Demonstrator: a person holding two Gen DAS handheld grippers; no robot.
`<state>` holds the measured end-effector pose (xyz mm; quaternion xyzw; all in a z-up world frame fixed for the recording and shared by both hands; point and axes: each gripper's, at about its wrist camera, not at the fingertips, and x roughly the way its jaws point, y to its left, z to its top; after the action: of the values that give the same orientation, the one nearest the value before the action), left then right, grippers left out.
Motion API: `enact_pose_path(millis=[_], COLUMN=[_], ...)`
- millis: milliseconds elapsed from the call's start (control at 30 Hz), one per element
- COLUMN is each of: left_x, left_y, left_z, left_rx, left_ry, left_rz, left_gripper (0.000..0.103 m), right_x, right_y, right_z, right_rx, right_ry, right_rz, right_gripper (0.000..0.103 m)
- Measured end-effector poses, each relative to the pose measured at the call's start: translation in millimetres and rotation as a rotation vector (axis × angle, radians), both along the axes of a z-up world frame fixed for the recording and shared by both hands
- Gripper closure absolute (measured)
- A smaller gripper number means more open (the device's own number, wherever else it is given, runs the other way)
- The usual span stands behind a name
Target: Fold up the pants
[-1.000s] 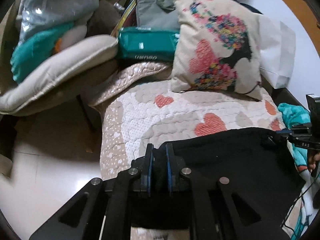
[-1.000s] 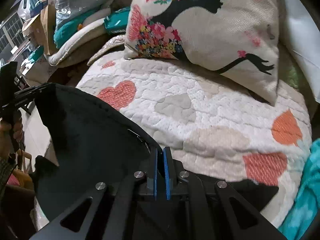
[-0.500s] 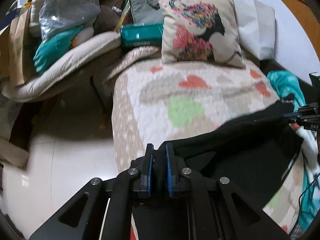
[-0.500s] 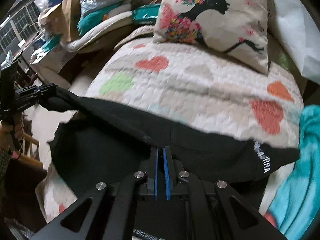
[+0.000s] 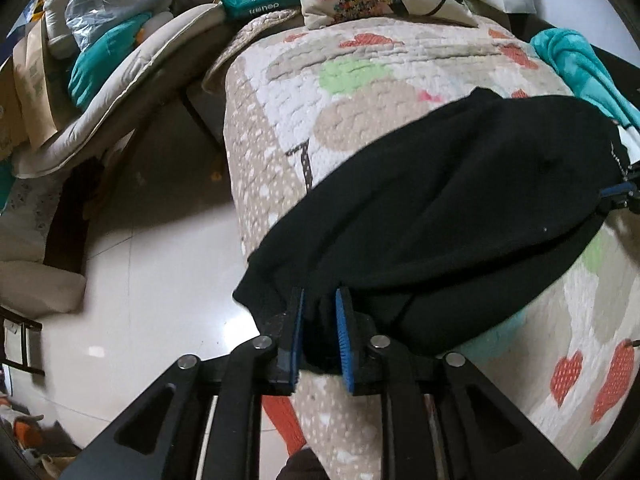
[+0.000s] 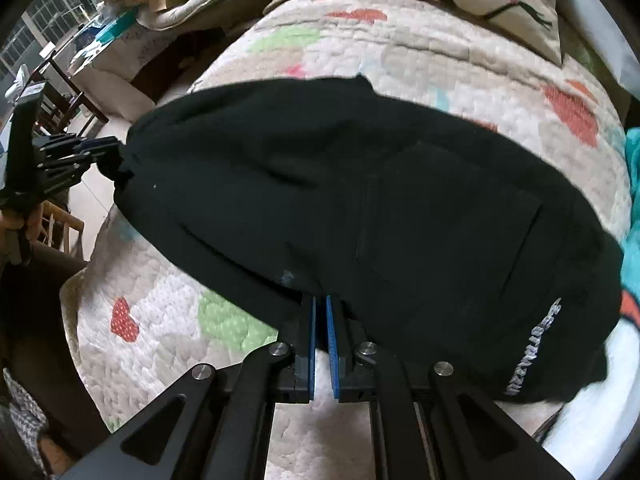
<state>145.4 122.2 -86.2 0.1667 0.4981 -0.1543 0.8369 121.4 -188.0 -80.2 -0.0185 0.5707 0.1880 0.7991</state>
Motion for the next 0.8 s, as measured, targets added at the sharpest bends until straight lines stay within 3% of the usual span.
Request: enact_pose_path(millis=[67,167,233,300,467,567,633,800], left_x=[-2.4,-4.8,-7.6,-9.1,2.5,16.3,28.1,39.4], left_y=[6.7,28.1,49.1,71.2,111.1,99.0,89.2,68.0], left_z=[4.2,18.2,31.4,44.1,52.7,38.3,17.3,-26.2], left_rx=[-0.009,-0.098,-0.161,-0.226,-0.363,-0.333,-0.324,-0.281], left_ry=[0.000,0.007,-0.007,-0.027,0.004,0.054,0.131,0.255], left_rz=[0.023,0.085,0.155,0.235,0.488,0.560,0.602,0.589], left_gripper=[0.072,0.064,0.060,0.059,0.058,0.058,0.058,0.058], right_x=[-0.7,-1.5,-4.2,-9.6,-18.9,-16.3,-12.2,3.6], right_y=[-0.6,0.4,1.4,3.5,14.1,18.5,19.9,17.6], right_z=[0.8,1.8,0.2,2.7,18.2,31.3,37.6,42.8], right_rx=[-0.001,-0.022,-0.056,-0.074,-0.081,-0.060,-0.047,-0.023], right_ry=[-0.001,0.003,0.012,-0.002,-0.050,-0.089,-0.104,-0.111], right_rz=[-0.012,-0.006,-0.007,0.003,0.060,0.062,0.056,0.013], right_gripper=[0.095,0.086,0.054,0.044,0.044,0.044,0.044,0.044])
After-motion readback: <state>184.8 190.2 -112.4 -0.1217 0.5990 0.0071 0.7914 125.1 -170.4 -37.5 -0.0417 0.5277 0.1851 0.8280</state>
